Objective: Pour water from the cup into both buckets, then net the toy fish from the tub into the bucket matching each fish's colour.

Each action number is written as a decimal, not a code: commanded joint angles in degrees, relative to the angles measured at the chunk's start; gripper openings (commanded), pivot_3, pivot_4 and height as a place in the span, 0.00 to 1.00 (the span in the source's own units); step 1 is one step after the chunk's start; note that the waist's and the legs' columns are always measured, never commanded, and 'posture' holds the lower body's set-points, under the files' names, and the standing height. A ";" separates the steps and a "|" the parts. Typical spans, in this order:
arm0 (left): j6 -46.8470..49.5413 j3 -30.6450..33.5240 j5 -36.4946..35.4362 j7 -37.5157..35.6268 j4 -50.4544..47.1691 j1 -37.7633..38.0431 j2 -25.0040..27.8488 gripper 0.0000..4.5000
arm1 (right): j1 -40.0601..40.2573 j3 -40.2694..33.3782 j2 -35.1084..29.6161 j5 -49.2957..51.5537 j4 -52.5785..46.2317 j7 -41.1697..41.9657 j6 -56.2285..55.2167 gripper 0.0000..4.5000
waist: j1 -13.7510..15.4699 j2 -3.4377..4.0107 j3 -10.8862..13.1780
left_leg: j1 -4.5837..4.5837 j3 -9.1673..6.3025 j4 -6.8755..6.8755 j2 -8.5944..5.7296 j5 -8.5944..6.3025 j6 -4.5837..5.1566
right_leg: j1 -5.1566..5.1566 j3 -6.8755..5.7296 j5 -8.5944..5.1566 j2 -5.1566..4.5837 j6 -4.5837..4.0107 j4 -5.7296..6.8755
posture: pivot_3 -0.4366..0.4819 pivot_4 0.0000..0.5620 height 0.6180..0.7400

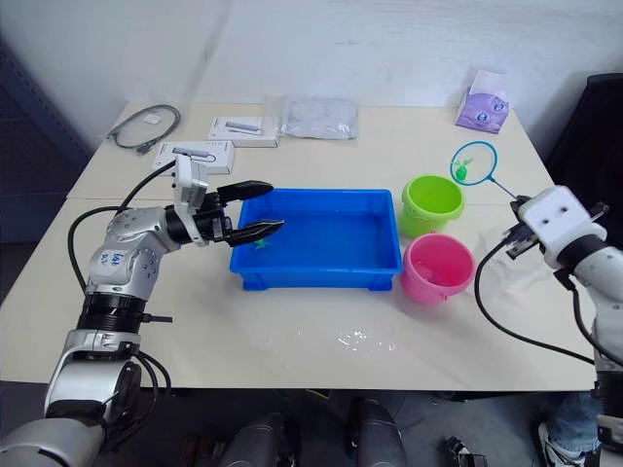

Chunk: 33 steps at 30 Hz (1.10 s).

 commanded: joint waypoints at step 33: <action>-1.67 2.87 -1.25 0.40 -2.06 2.37 -0.18 0.98 | -5.96 12.60 -10.14 -14.18 8.64 -22.45 -27.79 0.00 | -0.27 0.01 0.00 | 0.02 -0.03 -0.02 0.07 0.11 -0.15 | 0.05 0.03 0.00 0.05 0.00 -0.03 | 0.48 0.27 1.00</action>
